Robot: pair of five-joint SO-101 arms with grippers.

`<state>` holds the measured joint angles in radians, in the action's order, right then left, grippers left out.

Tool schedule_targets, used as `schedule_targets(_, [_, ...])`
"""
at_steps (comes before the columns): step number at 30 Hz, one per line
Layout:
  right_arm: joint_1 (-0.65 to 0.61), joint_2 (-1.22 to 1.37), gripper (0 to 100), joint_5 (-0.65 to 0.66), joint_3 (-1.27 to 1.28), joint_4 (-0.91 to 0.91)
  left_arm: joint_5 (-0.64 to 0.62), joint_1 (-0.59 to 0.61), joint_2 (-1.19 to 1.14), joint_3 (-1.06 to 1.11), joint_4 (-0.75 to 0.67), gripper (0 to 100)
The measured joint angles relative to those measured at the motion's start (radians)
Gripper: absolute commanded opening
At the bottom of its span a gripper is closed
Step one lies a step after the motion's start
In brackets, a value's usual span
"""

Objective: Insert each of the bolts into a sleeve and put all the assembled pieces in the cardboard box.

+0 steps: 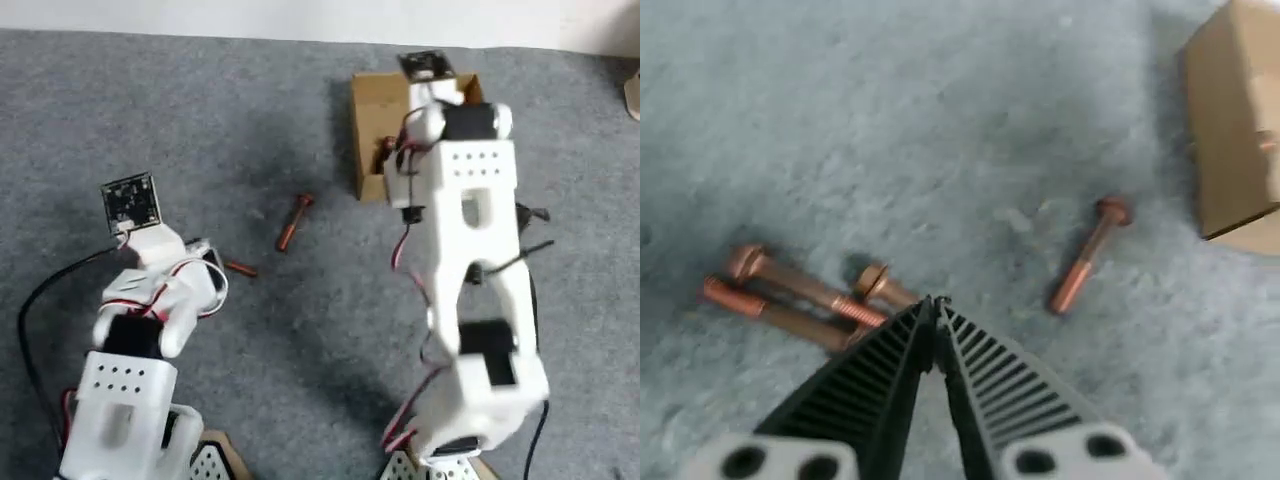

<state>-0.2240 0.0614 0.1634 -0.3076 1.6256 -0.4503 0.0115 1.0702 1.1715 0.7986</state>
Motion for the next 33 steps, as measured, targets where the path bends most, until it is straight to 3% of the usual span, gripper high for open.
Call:
schedule_targets(12, [-0.029, -0.543, 0.5, 0.0, 0.773, -0.327, 0.0, -0.006, 0.002, 0.052, 0.009, 2])
schedule_targets(20, [-0.032, -0.756, 0.5, -0.032, 0.934, -0.384, -0.008, -0.014, 0.002, 0.098, 0.015, 1])
schedule_targets(24, [-0.035, -0.855, 0.5, -0.044, 1.022, -0.384, -0.201, 0.015, 0.002, 0.098, 0.015, 1])
schedule_targets(33, [-0.094, -1.025, 0.5, -0.055, 1.206, -0.396, -0.463, 0.037, 0.002, 0.055, 0.081, 1])
